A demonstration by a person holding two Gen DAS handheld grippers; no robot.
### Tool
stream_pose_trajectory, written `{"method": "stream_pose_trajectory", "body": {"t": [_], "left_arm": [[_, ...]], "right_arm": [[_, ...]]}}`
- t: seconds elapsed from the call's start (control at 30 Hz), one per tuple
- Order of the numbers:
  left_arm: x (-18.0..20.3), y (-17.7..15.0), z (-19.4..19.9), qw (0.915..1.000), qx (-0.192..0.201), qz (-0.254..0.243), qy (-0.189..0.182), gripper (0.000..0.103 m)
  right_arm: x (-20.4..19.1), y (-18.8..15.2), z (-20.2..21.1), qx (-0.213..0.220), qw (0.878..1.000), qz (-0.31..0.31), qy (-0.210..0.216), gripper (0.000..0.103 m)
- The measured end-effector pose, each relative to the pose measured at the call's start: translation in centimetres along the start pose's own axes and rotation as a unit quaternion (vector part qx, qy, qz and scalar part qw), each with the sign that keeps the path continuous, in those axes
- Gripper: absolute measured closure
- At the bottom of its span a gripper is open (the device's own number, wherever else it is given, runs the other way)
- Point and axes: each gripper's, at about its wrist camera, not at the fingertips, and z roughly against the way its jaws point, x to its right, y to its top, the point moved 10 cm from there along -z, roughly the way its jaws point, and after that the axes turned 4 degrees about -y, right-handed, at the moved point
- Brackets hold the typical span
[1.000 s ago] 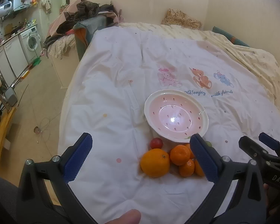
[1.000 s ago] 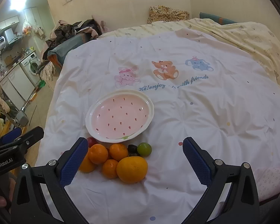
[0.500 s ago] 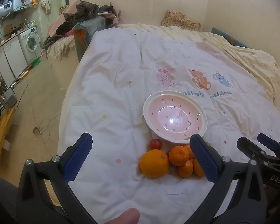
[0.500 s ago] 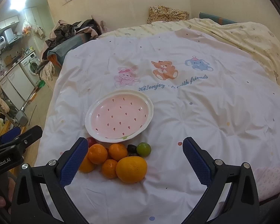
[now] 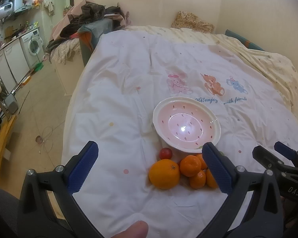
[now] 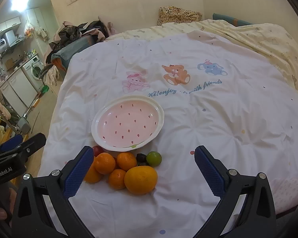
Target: Organize fruits
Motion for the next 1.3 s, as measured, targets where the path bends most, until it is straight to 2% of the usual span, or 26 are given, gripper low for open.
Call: {"method": "stream_pose_trajectory", "body": {"t": [1.3], "left_arm": [[-0.20, 0.20, 0.43, 1.0000, 0.002, 0.001, -0.002, 0.000]], "right_arm": [[-0.78, 0.03, 0.22, 0.004, 1.000, 0.009, 0.003, 0.000]]}}
